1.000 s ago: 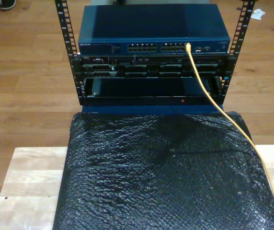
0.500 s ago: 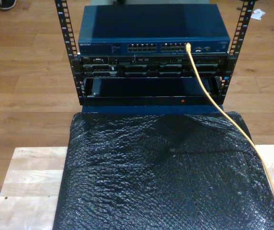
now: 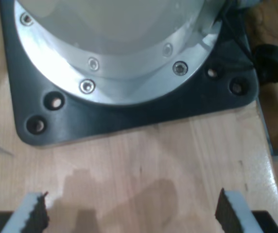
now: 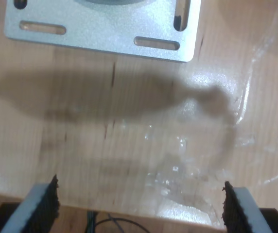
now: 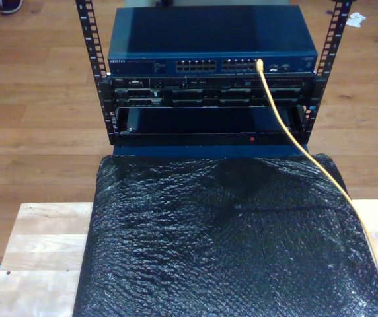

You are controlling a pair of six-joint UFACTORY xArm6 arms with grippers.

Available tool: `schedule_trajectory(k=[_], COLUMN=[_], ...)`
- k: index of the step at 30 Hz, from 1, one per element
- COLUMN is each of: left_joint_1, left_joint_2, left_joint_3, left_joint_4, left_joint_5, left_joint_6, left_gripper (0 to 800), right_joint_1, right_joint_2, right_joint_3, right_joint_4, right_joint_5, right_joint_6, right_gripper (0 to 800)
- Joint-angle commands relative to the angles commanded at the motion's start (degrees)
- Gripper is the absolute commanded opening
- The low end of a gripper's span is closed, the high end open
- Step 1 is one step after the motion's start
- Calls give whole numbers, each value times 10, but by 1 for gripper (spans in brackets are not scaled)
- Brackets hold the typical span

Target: Grab the cable and plug it in

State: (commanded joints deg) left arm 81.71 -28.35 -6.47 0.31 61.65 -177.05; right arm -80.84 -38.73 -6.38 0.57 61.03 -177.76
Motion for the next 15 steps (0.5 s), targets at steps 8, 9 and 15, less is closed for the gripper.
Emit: schedule_trajectory(k=[8,9,15], left_joint_1=[0,0,0], left_joint_2=[0,0,0], left_joint_3=[0,0,0], left_joint_4=[0,0,0], left_joint_5=[0,0,0], left_joint_6=[0,0,0], left_gripper=[800,800,800], right_joint_1=[-4,-4,-19], right_joint_2=[35,38,50], right_joint_3=[11,12,15], right_joint_4=[1,2,3], right_joint_5=[-24,-24,-32], right_joint_6=[-23,-23,-23], right_gripper=[799,799,799])
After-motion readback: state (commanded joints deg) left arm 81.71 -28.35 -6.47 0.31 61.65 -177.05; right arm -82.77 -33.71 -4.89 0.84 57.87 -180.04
